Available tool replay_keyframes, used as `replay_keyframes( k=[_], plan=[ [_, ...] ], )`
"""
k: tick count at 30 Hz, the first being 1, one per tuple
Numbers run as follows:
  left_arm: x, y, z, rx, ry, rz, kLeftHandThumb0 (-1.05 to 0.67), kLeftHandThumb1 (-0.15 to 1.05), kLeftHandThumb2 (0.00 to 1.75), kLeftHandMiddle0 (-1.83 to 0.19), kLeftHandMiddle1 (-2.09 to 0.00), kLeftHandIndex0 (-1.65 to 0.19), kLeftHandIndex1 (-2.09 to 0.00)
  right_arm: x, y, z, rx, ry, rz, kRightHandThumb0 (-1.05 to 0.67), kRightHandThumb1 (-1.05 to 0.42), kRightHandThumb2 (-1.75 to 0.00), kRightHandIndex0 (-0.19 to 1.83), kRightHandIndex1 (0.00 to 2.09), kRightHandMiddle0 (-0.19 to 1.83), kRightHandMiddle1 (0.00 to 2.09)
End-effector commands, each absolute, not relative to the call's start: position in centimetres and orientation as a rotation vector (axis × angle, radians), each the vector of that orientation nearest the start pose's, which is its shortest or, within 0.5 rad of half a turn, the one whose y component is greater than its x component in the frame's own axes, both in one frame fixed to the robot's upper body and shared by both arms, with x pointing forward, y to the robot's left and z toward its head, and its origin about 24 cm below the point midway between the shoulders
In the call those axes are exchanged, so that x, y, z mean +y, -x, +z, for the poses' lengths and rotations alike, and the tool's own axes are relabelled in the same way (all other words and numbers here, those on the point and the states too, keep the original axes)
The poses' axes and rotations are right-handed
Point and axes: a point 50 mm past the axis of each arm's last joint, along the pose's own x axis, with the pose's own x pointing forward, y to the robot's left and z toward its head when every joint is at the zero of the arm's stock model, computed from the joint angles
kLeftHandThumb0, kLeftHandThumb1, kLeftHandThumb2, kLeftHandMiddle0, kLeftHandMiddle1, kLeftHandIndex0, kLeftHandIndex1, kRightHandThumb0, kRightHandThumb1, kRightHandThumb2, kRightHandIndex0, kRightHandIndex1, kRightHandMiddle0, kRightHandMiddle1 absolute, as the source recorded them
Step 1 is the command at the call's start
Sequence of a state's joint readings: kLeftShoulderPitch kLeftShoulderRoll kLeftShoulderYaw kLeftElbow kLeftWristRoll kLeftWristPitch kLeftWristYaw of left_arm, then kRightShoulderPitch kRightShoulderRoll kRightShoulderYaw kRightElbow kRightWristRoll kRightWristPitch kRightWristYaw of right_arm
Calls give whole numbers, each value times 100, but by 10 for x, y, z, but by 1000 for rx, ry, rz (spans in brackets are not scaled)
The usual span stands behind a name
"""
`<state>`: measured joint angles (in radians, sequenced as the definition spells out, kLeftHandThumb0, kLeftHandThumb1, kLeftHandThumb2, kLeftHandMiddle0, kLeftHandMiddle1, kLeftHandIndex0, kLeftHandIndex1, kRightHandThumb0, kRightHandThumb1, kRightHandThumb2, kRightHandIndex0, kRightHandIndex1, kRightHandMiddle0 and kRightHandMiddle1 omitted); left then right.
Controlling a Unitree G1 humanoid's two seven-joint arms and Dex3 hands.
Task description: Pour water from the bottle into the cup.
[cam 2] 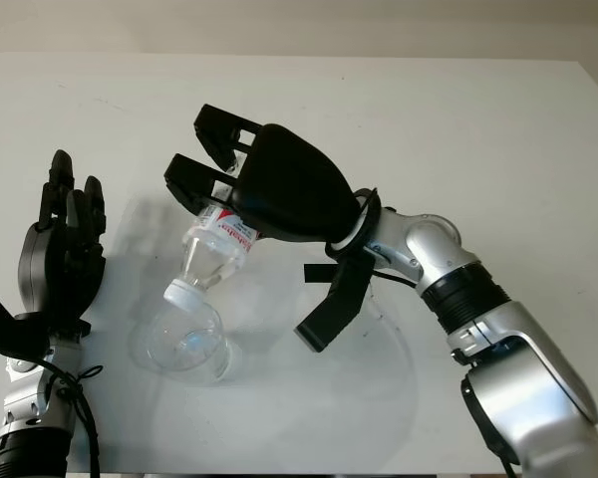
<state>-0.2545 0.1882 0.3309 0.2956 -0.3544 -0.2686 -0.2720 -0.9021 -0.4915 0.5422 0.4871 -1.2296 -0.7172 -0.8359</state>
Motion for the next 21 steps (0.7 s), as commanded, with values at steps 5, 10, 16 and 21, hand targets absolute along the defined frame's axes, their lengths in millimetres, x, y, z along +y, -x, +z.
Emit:
replay_keyframes(
  k=[5, 10, 16, 21],
  plan=[
    [244, -285, 72, -293, 187, 77, -75, 105, 49, 15, -6, 15, -6, -72, -319, 194, -1674, 1301, 306, -57, -105, -10, 121, 209, 81, 204],
    [244, -286, 72, -299, 193, 77, -75, 105, 47, 15, -6, 14, -6, -73, -320, 195, -1682, 1290, 318, -58, -102, -6, 118, 209, 67, 168],
    [243, -285, 72, -297, 181, 76, -75, 105, 50, 16, -5, 16, -5, -73, -319, 194, -1708, 1307, 340, -60, -102, -5, 114, 209, 61, 164],
    [244, -284, 71, -297, 181, 78, -75, 105, 49, 16, -5, 16, -5, -72, -318, 193, -1729, 1311, 357, -62, -101, -5, 115, 209, 57, 163]
  ],
)
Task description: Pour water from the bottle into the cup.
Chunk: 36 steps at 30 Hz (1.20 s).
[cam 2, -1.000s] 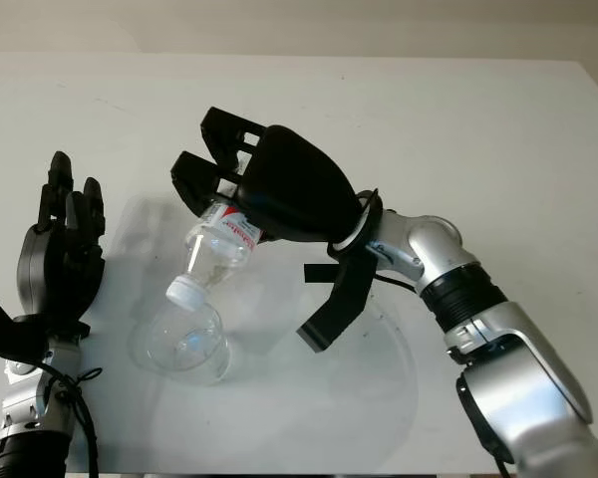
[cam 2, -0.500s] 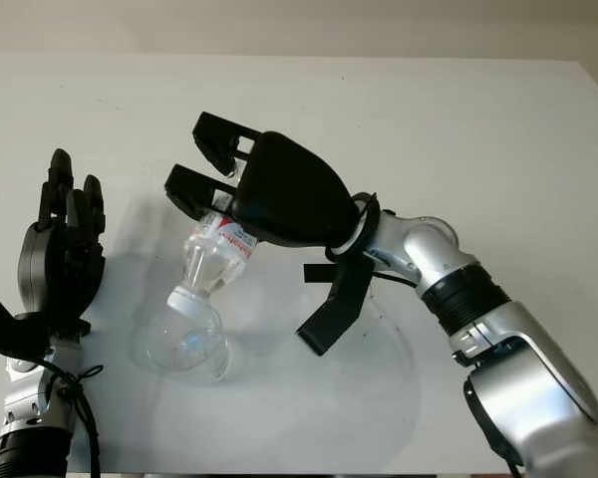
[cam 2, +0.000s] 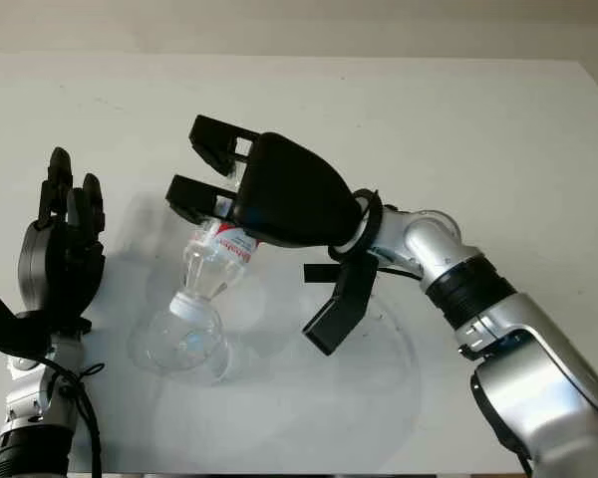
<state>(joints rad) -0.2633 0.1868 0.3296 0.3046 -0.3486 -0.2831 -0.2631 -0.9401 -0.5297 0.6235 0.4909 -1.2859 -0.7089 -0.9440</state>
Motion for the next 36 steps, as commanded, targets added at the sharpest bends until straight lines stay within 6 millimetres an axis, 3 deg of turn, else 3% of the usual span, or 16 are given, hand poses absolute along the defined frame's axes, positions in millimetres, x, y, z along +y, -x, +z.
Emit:
replay_keyframes(
  k=[1, 9, 14, 19, 24, 30, 36],
  plan=[
    [244, -284, 71, -298, 183, 74, -75, 105, 49, 16, -5, 16, -5, -72, -318, 193, -1731, 1317, 361, -63, -99, -5, 114, 209, 57, 158],
    [244, -284, 71, -297, 190, 78, -74, 105, 50, 16, -6, 16, -5, -72, -318, 190, -1718, 1311, 357, -64, -97, -5, 113, 209, 62, 146],
    [244, -284, 71, -296, 186, 75, -75, 105, 49, 16, -6, 16, -5, -73, -321, 188, -1623, 1254, 362, -58, -104, -9, 118, 209, 89, 192],
    [244, -284, 71, -295, 186, 78, -75, 105, 49, 15, -6, 15, -6, -76, -329, 185, -1426, 1129, 355, -50, -105, -15, 124, 209, 111, 209],
    [244, -284, 70, -293, 187, 77, -75, 105, 48, 14, -6, 15, -6, -82, -338, 185, -1240, 954, 362, -38, -105, -14, 128, 209, 112, 209],
    [246, -282, 70, -293, 191, 72, -74, 105, 50, 15, -5, 16, -5, -92, -350, 182, -918, 715, 397, -32, -105, -31, 129, 209, 108, 209],
    [249, -280, 69, -285, 191, 74, -74, 105, 49, 14, -6, 15, -6, -104, -357, 171, -585, 402, 454, -28, -105, -43, 143, 209, 115, 209]
  ],
)
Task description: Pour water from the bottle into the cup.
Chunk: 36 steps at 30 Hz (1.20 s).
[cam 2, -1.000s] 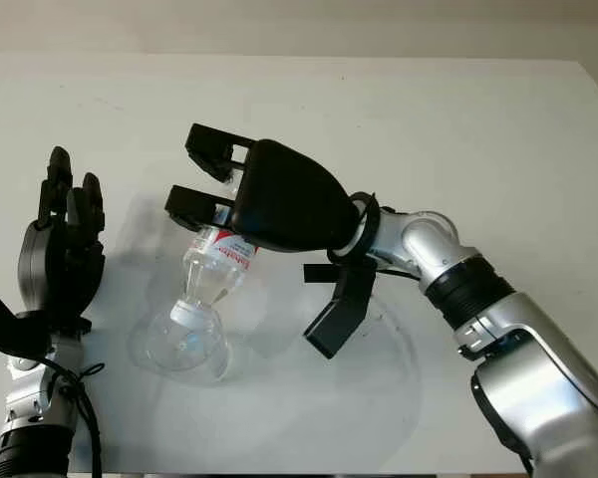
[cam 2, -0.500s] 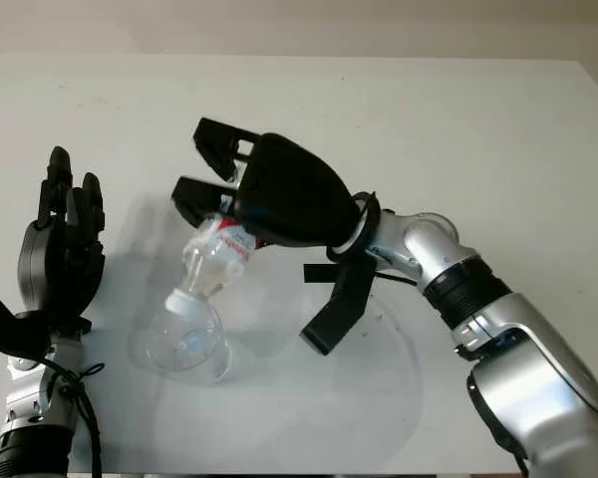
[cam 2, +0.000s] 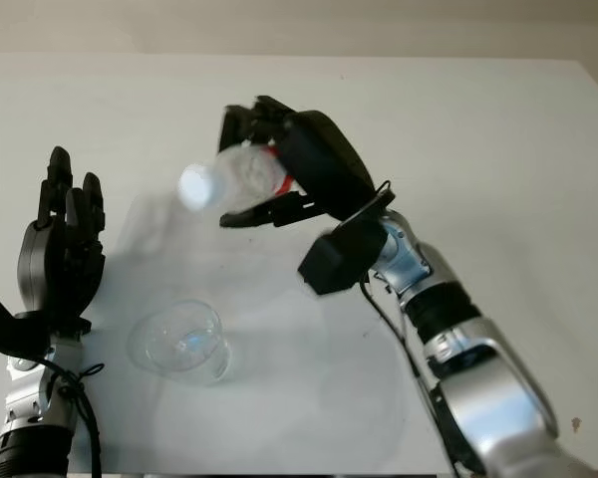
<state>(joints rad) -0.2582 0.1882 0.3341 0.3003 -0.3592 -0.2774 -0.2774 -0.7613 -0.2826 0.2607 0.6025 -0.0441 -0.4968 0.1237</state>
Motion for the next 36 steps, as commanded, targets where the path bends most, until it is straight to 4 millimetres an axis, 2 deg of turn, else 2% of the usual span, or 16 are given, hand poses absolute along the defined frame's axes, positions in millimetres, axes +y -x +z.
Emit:
replay_keyframes(
  k=[1, 5, 7, 14, 24, 31, 36],
  plan=[
    [249, -280, 69, -285, 192, 71, -74, 105, 49, 15, -5, 15, -5, -106, -357, 170, -543, 366, 463, -30, -105, -45, 145, 209, 119, 209],
    [250, -280, 69, -283, 193, 69, -73, 105, 50, 15, -5, 15, -5, -113, -357, 163, -335, 179, 493, -33, -105, -49, 144, 209, 123, 209],
    [251, -280, 69, -280, 196, 65, -74, 105, 50, 16, -5, 17, -5, -117, -355, 159, -231, 103, 516, -33, -105, -51, 136, 209, 112, 209],
    [251, -279, 70, -273, 191, 55, -74, 105, 50, 17, -5, 18, -5, -131, -343, 156, -61, 16, 537, -36, -105, -51, 128, 209, 103, 209],
    [251, -278, 70, -269, 191, 61, -74, 105, 53, 18, -5, 18, -5, -146, -332, 148, -69, 30, 457, -35, -105, -47, 126, 209, 96, 209],
    [252, -276, 69, -271, 189, 66, -75, 105, 54, 18, -5, 18, -5, -149, -324, 129, -169, 97, 384, -35, -105, -47, 121, 209, 86, 209],
    [253, -276, 69, -270, 191, 65, -74, 105, 54, 17, -6, 18, -5, -149, -323, 112, -178, 88, 351, -37, -105, -44, 117, 209, 80, 209]
  ],
)
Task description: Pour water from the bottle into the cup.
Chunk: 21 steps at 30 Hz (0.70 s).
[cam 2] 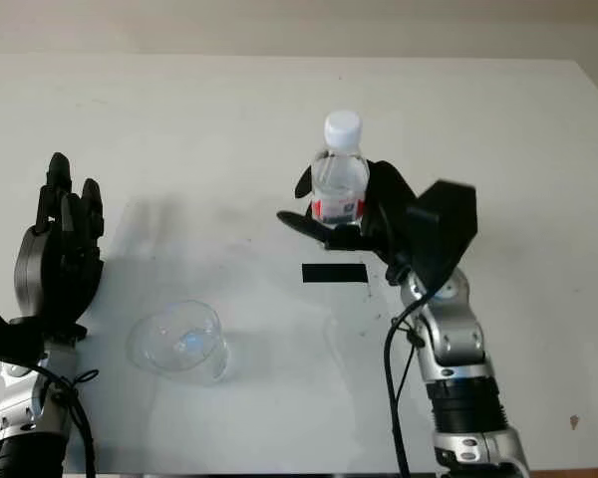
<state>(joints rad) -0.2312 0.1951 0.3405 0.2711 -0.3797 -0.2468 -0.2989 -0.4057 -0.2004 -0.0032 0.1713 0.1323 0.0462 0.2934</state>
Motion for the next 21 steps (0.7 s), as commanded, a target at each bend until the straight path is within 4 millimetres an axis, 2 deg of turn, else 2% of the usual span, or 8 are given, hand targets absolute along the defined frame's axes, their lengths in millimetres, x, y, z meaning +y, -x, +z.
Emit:
replay_keyframes(
  k=[1, 16, 21],
  plan=[
    [254, -276, 69, -271, 187, 65, -74, 105, 54, 17, -6, 18, -5, -149, -322, 107, -161, 80, 342, -37, -105, -44, 116, 209, 79, 209],
    [256, -276, 71, -267, 177, 57, -74, 105, 55, 17, -5, 19, -5, -148, -314, 82, -68, 33, 340, -40, -105, -42, 117, 209, 76, 209],
    [255, -278, 72, -268, 179, 59, -74, 105, 55, 17, -5, 19, -5, -153, -316, 76, -54, 87, 348, -43, -105, -38, 113, 209, 74, 209]
  ],
)
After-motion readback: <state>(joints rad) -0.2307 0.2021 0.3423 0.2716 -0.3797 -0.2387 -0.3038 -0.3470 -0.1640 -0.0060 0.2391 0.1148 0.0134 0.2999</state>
